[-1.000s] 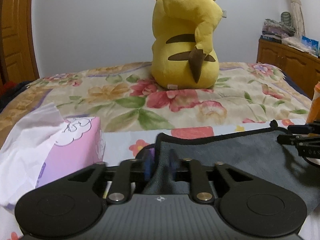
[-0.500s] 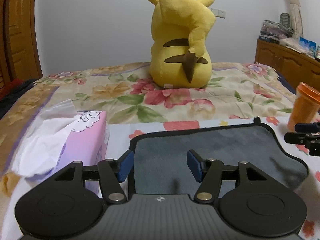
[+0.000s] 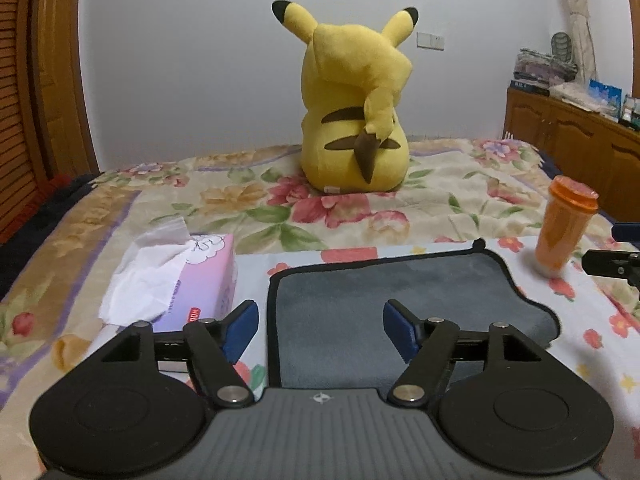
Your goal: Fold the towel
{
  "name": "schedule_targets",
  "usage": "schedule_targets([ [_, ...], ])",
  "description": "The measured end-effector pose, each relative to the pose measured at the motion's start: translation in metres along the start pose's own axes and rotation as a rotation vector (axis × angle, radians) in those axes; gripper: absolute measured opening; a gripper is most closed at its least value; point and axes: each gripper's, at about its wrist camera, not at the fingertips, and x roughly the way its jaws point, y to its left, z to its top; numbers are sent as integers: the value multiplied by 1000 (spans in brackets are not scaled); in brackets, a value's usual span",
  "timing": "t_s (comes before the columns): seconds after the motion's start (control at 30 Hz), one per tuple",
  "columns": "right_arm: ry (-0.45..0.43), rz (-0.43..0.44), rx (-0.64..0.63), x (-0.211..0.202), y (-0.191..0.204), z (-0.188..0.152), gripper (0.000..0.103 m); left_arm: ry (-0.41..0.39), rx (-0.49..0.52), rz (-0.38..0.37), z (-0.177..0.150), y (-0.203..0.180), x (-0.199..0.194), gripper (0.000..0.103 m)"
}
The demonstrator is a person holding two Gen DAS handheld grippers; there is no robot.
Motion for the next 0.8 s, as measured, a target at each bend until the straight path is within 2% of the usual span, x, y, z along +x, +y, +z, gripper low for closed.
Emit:
schedule_targets([
  [0.03, -2, 2, 1, -6, 1, 2, 91, -7, 0, 1, 2, -1, -6, 76],
  [0.13, -19, -2, 1, -23, 2, 5, 103, -23, -4, 2, 7, -4, -21, 78],
  [0.2, -26, -4, 6, -32, 2, 7, 103, -37, 3, 4, 12, -7, -32, 82],
  [0.27, -29, -7, 12, -41, 1, 9, 103, -55, 8, 14, 17, -10, -43, 93],
  [0.4, -38, -15, 16, -54, 3, 12, 103, -94, -8, 8, 23, -13, -66, 102],
  [0.8, -81, -26, 8, -93, 9, 20, 103, -105, 18, 17, 30, -27, -115, 103],
])
